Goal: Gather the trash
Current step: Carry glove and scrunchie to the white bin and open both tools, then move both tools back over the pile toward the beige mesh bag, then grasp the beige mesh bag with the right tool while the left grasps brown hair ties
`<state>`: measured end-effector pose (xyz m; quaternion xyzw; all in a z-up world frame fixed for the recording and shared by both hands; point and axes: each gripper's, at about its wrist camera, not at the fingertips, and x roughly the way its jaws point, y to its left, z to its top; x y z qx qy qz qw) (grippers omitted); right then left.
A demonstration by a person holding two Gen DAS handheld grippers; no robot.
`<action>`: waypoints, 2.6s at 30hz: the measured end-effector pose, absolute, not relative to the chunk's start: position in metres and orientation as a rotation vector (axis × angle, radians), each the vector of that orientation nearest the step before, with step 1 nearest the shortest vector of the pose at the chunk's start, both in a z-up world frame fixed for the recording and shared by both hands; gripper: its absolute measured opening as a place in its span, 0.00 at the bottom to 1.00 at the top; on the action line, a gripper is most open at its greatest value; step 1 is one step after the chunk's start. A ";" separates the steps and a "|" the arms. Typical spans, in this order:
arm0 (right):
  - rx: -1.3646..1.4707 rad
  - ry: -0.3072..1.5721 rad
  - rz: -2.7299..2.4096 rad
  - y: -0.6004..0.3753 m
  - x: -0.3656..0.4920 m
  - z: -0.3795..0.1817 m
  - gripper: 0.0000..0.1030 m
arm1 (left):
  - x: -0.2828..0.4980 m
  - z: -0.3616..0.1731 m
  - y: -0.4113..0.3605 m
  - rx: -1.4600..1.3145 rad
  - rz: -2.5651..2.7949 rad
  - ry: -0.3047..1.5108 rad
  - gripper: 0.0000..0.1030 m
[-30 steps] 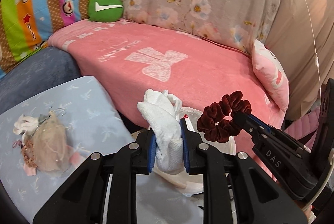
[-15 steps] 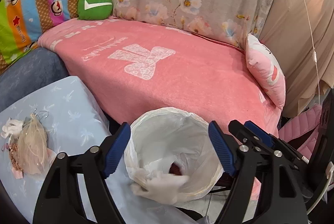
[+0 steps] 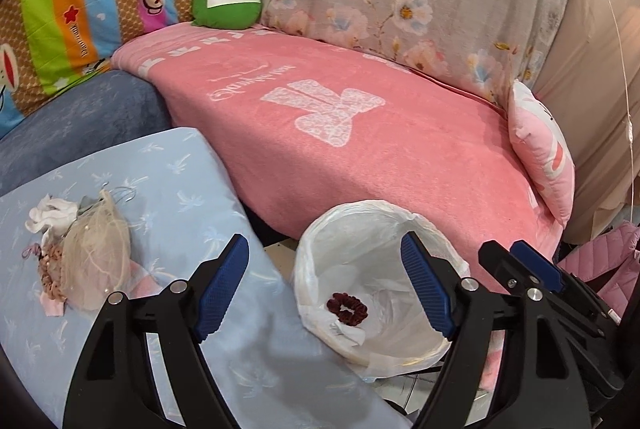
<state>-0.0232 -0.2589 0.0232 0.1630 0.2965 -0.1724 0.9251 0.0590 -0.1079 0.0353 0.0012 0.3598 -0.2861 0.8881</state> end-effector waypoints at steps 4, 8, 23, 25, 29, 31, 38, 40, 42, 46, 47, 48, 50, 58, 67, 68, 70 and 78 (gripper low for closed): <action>0.312 0.620 -0.333 -0.242 -0.020 0.022 0.49 | 0.063 0.028 -0.088 -0.013 -0.547 0.759 0.73; 0.303 0.638 -0.308 -0.227 -0.015 0.018 0.49 | 0.066 0.021 -0.067 -0.028 -0.497 0.773 0.73; 0.248 0.710 -0.180 -0.146 0.019 0.004 0.54 | 0.085 -0.002 0.023 -0.061 -0.288 0.801 0.73; 0.247 0.722 -0.162 -0.135 0.024 0.001 0.55 | 0.088 -0.007 0.037 -0.057 -0.257 0.807 0.73; 0.228 0.741 -0.126 -0.113 0.037 -0.002 0.56 | 0.091 -0.013 0.059 -0.061 -0.211 0.814 0.75; 0.221 0.751 -0.108 -0.102 0.043 -0.005 0.58 | 0.095 -0.016 0.072 -0.068 -0.182 0.817 0.80; 0.216 0.796 -0.033 -0.064 0.073 -0.021 0.60 | 0.108 -0.031 0.114 -0.108 -0.112 0.851 0.85; 0.214 0.808 -0.010 -0.055 0.084 -0.028 0.65 | 0.112 -0.037 0.126 -0.121 -0.090 0.864 0.85; 0.219 0.832 0.002 -0.046 0.096 -0.034 0.65 | 0.118 -0.042 0.136 -0.137 -0.070 0.879 0.85; 0.231 0.859 0.031 -0.031 0.117 -0.046 0.65 | 0.131 -0.053 0.155 -0.173 -0.041 0.906 0.85; 0.231 0.866 0.034 -0.028 0.122 -0.049 0.65 | 0.135 -0.056 0.160 -0.184 -0.034 0.912 0.85; 0.232 0.874 0.039 -0.025 0.128 -0.052 0.65 | 0.138 -0.058 0.163 -0.191 -0.031 0.915 0.85; 0.237 0.884 0.044 -0.019 0.138 -0.059 0.65 | 0.145 -0.064 0.170 -0.212 -0.023 0.927 0.85; 0.249 0.930 0.049 -0.006 0.172 -0.087 0.65 | 0.162 -0.080 0.177 -0.245 -0.024 0.956 0.83; 0.244 0.978 0.089 0.006 0.183 -0.106 0.30 | 0.169 -0.091 0.174 -0.291 -0.098 0.996 0.47; 0.245 0.982 0.096 0.007 0.182 -0.106 0.21 | 0.168 -0.092 0.174 -0.295 -0.109 0.997 0.38; 0.250 0.984 0.107 0.008 0.180 -0.105 0.07 | 0.167 -0.091 0.171 -0.293 -0.129 1.001 0.25; 0.272 0.894 0.129 0.001 0.163 -0.067 0.03 | 0.152 -0.063 0.169 -0.287 -0.152 0.942 0.14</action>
